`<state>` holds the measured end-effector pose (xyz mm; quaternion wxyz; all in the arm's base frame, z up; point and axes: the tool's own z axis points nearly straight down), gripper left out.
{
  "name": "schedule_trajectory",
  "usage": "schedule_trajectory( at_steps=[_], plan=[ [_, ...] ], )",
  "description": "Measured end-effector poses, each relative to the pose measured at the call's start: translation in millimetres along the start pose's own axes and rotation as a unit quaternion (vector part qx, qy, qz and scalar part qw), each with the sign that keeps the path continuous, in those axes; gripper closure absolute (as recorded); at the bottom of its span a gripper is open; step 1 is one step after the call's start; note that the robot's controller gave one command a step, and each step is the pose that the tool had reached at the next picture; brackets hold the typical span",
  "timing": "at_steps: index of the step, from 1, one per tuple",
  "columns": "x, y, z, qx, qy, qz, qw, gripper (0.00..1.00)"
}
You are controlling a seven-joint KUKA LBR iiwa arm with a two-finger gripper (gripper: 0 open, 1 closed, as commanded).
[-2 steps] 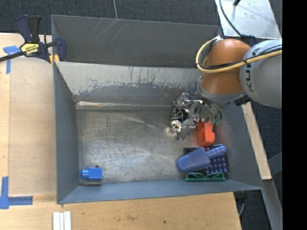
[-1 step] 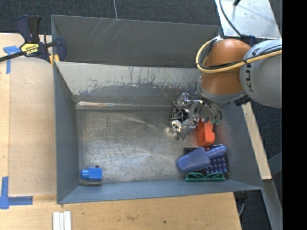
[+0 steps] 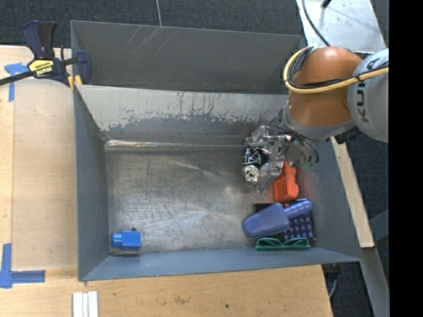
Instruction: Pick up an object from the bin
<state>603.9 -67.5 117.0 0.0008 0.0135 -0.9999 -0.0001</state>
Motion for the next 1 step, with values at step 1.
schedule_trajectory(
  at_steps=[1],
  plan=[
    [-18.4,19.6,-111.5,0.0,-0.0028,-0.005,1.0,1.0]
  ],
)
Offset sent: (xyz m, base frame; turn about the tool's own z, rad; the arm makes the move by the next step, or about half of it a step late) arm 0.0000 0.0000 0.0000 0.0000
